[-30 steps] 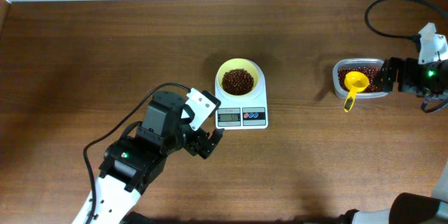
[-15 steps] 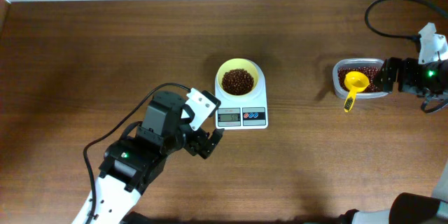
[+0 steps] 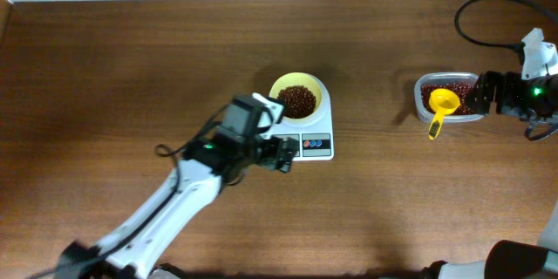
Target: Scoop item into bowl and weigh 50g on scale
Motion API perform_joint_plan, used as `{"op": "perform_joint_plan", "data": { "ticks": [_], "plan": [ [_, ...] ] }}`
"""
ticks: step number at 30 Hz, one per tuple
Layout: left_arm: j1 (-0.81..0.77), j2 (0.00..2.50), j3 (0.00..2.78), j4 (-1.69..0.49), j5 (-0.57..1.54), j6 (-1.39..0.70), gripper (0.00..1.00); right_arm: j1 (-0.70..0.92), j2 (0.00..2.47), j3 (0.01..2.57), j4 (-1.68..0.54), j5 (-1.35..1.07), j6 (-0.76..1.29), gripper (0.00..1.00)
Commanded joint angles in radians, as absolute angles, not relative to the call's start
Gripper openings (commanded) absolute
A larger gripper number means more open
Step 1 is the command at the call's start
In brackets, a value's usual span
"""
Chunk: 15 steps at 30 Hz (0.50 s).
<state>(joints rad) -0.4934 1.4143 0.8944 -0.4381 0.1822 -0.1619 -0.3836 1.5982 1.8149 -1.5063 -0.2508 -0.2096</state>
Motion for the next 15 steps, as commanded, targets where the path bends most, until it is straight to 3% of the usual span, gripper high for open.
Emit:
{"op": "perform_joint_plan", "data": {
  "ticks": [1, 4, 8, 15],
  "plan": [
    [-0.638, 1.475, 0.891, -0.413, -0.034, -0.386, 0.99, -0.387, 1.592, 1.832, -1.504, -0.238, -0.213, 0.99],
    [-0.739, 1.483, 0.891, -0.422, -0.213, -0.506, 0.99, -0.387, 1.592, 1.832, -1.504, -0.238, -0.213, 0.98],
    [-0.757, 1.489, 0.883, -0.521, -0.312, -0.724, 0.99, -0.387, 1.592, 1.832, -1.504, -0.238, -0.213, 0.99],
    [-0.757, 1.49, 0.883, -0.538, -0.318, -0.751, 0.99, -0.387, 1.592, 1.832, -1.504, -0.238, -0.213, 0.99]
  ]
}}
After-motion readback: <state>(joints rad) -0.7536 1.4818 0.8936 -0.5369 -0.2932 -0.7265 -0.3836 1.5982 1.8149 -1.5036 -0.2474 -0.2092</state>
